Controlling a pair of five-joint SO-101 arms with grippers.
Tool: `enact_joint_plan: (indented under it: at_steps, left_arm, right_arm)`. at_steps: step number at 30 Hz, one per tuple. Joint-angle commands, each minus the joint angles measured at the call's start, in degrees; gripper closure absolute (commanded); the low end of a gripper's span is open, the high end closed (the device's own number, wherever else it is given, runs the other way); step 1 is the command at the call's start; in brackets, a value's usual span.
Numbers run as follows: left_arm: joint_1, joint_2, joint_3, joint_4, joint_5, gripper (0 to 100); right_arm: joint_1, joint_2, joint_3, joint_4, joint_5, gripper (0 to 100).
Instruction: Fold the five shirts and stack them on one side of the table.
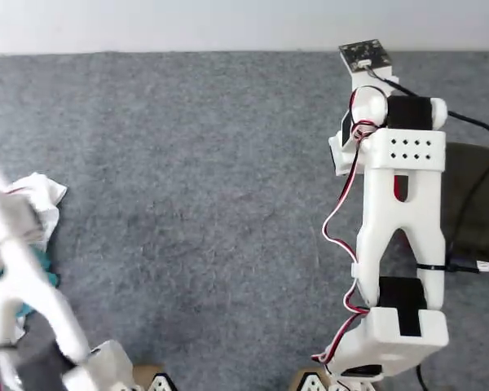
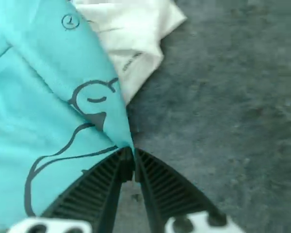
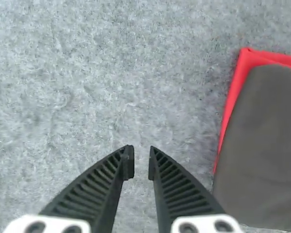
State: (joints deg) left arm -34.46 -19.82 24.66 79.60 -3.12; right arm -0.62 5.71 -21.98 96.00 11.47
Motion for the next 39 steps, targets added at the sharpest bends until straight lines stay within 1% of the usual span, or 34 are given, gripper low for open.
enact_joint_plan:
  at_steps: [1, 2, 6, 8, 9, 10, 11, 12, 13, 15, 19, 20, 23, 26, 28, 31, 35, 36, 39]
  left_arm:
    - [14.2, -15.1, 3.6, 0.6, -1.6, 99]
    - [18.5, -18.5, 4.7, 0.9, -2.6, 99]
    - [39.6, -27.3, 7.9, 1.6, -8.3, 99]
    - [50.7, -28.9, 8.7, 1.8, -8.9, 99]
    - [55.2, -29.1, 8.8, 2.2, -8.7, 99]
    - [56.9, -29.1, 8.7, 2.5, -8.5, 99]
    - [56.4, -29.1, 8.6, 2.7, -7.6, 98]
    - [53.7, -29.1, 8.6, 2.9, -6.3, 98]
    - [49.0, -29.1, 8.8, 2.9, -5.5, 98]
    - [36.0, -29.1, 9.7, 2.7, -4.7, 94]
    - [7.6, -29.1, 13.2, 2.4, -5.0, 79]
    - [1.8, -29.1, 14.2, 1.7, -5.2, 78]
    - [-12.2, -29.1, 18.6, -2.0, -7.9, 78]
    - [-23.1, -29.0, 25.6, -8.8, -10.2, 78]
    - [-28.0, -28.7, 31.5, -16.3, -11.3, 78]
    - [-29.8, -25.6, 38.0, -26.5, -12.7, 78]
    - [-26.5, -15.3, 39.3, -32.4, -12.3, 80]
    - [-25.8, -12.2, 38.5, -33.9, -12.0, 82]
    - [-25.4, -3.5, 34.1, -36.3, -6.9, 92]
  right_arm:
    - [-0.3, -0.6, 0.0, -0.3, -1.6, 93.0]
    - [-0.3, -0.6, 0.0, -0.3, -1.6, 93.0]
    - [-0.4, -0.4, 0.0, -0.4, -1.7, 93.0]
    - [-0.5, -0.3, 0.0, -0.7, -1.7, 93.0]
    - [-0.6, -0.3, 0.0, -0.7, -1.7, 93.0]
    - [-0.7, -0.3, 0.0, -0.7, -1.7, 93.0]
    - [-0.9, -0.4, 0.0, -0.4, -1.7, 93.0]
    - [-0.9, -0.5, 0.0, -0.1, -1.7, 93.0]
    - [-0.8, -0.6, 0.0, 0.4, -1.7, 93.0]
    - [-0.8, -0.3, 0.0, 0.9, -1.7, 93.0]
    - [-1.5, -0.3, 0.1, 0.3, -1.8, 93.0]
    - [-2.1, -0.2, 0.1, -0.1, -1.8, 93.0]
    - [-3.6, -0.2, 0.1, -1.2, -1.8, 93.0]
    - [-5.1, -0.2, 0.1, -1.8, -1.8, 93.0]
    - [-6.1, -0.2, 0.1, -1.8, -1.8, 93.0]
    - [-6.8, -0.2, 0.1, -1.8, -1.8, 93.0]
    - [-6.7, -0.2, 0.1, -1.7, -1.8, 93.0]
    - [-6.7, -0.2, 0.1, -1.5, -1.8, 93.0]
    - [-6.7, -0.4, 0.1, -1.2, -1.8, 93.0]
